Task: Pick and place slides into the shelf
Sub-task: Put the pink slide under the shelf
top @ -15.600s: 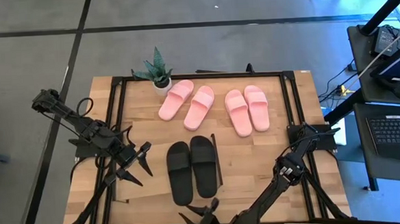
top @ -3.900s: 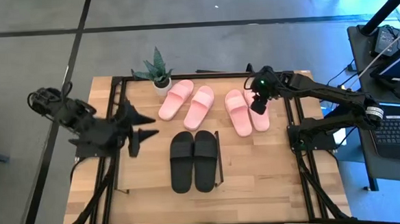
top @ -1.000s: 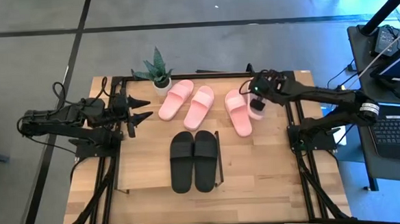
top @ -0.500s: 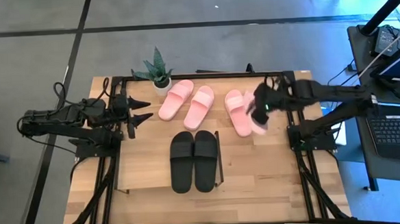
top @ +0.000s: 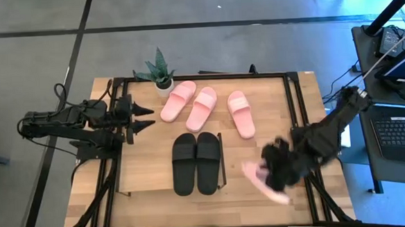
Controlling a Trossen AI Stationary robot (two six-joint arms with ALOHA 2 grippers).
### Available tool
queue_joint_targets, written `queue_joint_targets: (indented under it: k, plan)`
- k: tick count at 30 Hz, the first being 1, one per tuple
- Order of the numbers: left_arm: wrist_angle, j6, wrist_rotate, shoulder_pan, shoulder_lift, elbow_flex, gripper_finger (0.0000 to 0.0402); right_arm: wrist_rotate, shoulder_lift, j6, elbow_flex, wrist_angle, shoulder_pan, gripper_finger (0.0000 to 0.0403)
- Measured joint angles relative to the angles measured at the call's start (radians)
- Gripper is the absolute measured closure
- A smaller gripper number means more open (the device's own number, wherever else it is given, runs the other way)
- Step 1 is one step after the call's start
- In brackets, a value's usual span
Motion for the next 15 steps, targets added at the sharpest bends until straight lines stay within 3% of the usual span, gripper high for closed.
queue_joint_targets:
  k: [6,12,15]
  plan:
    - [0.000,-0.027,0.097,0.000,0.000,0.000,0.0201,0.004,0.204,0.031,0.083,0.164,0.155,0.0391]
    - [0.000,-0.027,0.101,0.000,0.000,0.000,0.0201,0.013,0.457,-0.019,0.327,0.157,0.180,0.0391]
    - [0.000,-0.027,0.101,0.000,0.000,0.000,0.0201,0.078,0.568,-0.096,0.467,0.138,0.178,0.0391]
